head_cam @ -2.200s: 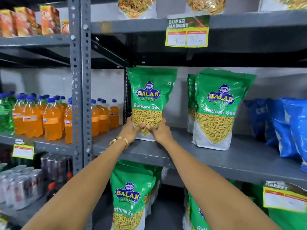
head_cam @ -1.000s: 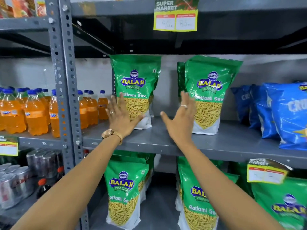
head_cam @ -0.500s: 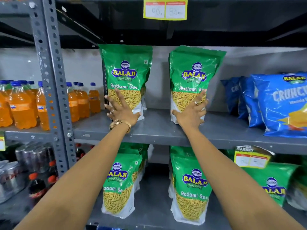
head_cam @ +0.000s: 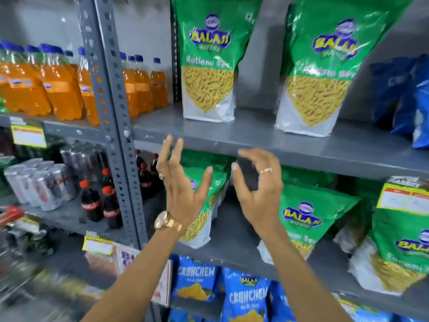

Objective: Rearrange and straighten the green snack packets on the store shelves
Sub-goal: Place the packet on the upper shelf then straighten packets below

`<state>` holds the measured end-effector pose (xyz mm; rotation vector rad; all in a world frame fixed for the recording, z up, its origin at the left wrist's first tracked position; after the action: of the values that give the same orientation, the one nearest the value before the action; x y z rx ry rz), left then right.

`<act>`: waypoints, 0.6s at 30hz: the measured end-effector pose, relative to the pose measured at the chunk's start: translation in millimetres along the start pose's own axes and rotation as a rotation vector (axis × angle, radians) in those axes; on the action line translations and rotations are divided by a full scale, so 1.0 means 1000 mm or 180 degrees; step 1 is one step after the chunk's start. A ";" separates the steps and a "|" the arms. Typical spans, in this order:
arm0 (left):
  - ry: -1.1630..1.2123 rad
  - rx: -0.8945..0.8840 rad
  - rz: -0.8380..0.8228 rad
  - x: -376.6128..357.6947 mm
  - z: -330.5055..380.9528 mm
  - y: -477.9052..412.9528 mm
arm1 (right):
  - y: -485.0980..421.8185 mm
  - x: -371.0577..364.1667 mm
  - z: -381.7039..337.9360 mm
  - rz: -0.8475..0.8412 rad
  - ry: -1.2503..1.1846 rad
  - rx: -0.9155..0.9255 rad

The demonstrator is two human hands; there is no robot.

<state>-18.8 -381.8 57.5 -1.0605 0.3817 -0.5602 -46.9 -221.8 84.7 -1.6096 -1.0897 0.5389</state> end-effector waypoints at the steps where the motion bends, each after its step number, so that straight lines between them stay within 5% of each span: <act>1: 0.0115 0.0225 0.0020 0.007 -0.019 0.019 | 0.022 -0.011 0.006 -0.0195 -0.0106 -0.0209; 9: 0.1130 0.3236 -0.0207 0.018 -0.147 0.118 | 0.157 -0.123 0.077 -0.1244 -0.0911 -0.3584; 18: 0.2200 0.3942 -0.0042 -0.013 -0.220 0.085 | 0.162 -0.190 0.128 -0.0826 -0.1251 -0.3762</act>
<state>-128.7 -497.9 -115.8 0.3498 0.5080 -0.9788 -178.9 -321.1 -142.4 -2.3265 -2.1115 -0.0347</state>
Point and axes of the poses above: each hand's wrist, its own y-axis away from the middle knuckle, its own x-axis out of the back of the hand, z = x × y, the point moved 4 cm from there along -y, towards the middle knuckle, and after that the axes turned 10 degrees about y, right-handed, at the moved point
